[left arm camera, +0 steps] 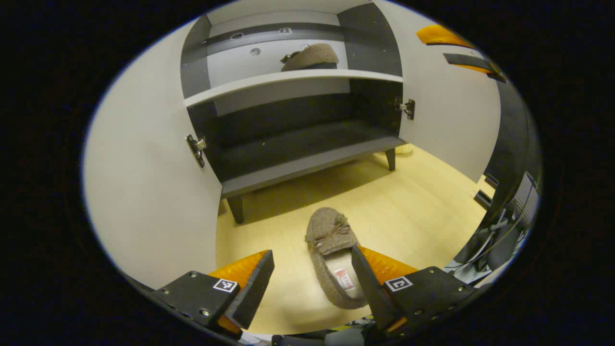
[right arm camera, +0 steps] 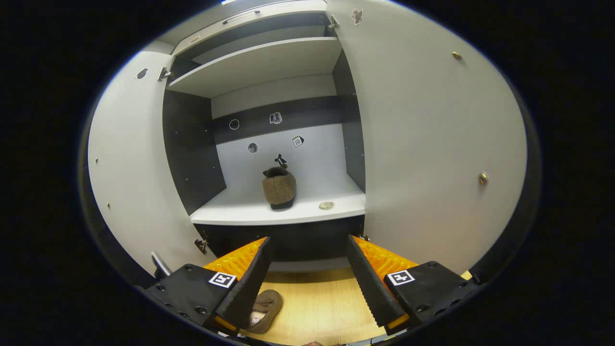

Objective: Grab one shoe with the right hand and put it into the shoe cabinet, grab the other shoe with the left hand and put it into the shoe cabinet; then close the right door with the right hand and the left door with the left hand.

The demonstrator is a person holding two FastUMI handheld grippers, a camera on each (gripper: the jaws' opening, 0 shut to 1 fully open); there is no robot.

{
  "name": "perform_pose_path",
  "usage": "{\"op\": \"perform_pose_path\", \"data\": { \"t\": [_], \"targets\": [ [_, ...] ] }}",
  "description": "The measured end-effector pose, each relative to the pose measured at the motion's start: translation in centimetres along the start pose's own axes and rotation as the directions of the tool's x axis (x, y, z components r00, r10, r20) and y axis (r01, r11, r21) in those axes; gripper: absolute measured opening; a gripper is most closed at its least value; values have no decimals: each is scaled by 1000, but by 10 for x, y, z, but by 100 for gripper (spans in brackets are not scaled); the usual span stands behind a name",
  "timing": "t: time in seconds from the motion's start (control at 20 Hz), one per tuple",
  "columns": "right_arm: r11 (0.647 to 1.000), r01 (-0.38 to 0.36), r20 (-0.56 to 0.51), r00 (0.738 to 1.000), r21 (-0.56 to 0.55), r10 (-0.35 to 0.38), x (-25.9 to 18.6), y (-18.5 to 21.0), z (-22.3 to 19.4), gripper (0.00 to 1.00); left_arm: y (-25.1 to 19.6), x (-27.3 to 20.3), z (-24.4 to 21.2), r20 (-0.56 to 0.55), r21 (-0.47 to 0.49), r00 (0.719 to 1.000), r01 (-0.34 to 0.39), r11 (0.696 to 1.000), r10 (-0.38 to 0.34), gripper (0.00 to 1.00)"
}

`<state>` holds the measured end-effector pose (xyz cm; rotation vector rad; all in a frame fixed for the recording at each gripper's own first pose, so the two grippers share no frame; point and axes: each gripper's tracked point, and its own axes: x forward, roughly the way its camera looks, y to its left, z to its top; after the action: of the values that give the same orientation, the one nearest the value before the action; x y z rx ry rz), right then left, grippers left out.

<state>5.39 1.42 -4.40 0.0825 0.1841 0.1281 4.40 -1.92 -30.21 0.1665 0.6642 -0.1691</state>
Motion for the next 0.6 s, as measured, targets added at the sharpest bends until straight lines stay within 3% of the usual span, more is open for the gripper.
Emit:
{"op": "perform_pose_path", "data": {
  "t": [0.25, 0.45, 0.6],
  "targets": [
    [998, 33, -46, 998, -48, -35, -51, -6, -36, 98, -4, 29, -28, -78, 13, 995, 61, 998, -60, 94],
    [986, 167, 5, 986, -24, -167, -104, -39, -36, 98, -10, 59, -35, -108, 36, 990, 100, 994, -95, 100],
    [959, 282, 12, 959, -20, -282, -136, -72, -40, 98, -7, 78, -37, -126, 37, 988, 91, 995, -85, 83]
  ]
}}
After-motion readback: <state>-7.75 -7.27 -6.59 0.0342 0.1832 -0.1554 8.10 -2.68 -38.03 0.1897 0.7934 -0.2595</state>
